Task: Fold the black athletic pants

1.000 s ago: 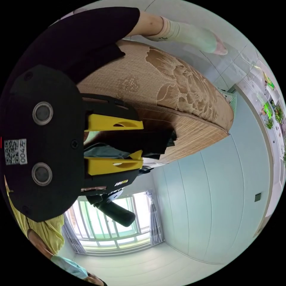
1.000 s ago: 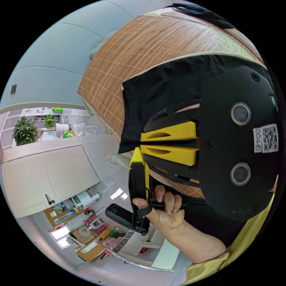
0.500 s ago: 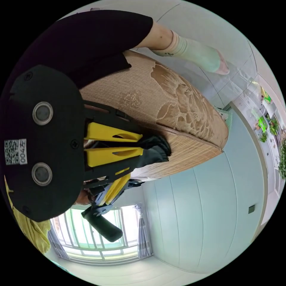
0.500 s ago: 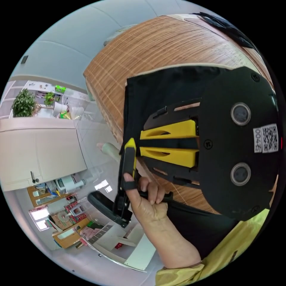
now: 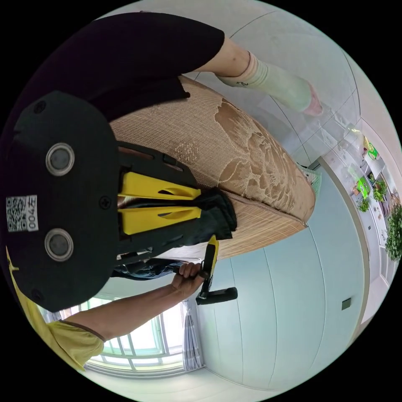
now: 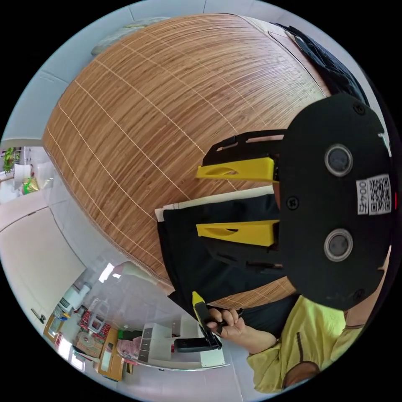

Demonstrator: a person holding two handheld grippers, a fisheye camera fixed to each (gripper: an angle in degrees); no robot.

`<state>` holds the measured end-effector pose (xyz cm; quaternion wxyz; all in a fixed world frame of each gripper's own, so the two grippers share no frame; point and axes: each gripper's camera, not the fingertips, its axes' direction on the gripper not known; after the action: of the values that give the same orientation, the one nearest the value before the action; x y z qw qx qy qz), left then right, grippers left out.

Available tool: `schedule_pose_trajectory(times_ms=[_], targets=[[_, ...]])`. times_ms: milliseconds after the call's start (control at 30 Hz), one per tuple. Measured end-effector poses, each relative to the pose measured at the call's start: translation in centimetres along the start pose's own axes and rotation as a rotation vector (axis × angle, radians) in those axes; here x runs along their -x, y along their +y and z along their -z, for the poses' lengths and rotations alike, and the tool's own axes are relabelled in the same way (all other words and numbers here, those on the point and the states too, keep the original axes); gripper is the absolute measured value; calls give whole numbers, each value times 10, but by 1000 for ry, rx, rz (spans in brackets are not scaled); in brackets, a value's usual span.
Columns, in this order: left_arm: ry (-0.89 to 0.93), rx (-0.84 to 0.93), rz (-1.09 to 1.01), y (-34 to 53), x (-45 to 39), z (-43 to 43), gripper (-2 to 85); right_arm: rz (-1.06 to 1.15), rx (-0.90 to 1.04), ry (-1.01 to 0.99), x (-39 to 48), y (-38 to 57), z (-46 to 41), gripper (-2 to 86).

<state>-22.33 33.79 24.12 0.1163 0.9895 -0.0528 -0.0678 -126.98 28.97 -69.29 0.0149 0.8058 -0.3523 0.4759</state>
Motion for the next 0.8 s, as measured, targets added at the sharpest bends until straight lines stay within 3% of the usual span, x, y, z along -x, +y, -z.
schedule_pose_trajectory(times_ms=[267,367,467,800], targets=[[-8,-6,-26,30,-12,4,34,-3,1,135,46,13,-30,56],[-52,-19,-88,46,-25,10,33,-19,46,73,57,18,-42,29],[24,-80,-126,65,-37,25,33,-16,-3,135,80,34,-27,19],[196,-334,-392,148,-98,176,33,87,-258,299,199,104,50,12]])
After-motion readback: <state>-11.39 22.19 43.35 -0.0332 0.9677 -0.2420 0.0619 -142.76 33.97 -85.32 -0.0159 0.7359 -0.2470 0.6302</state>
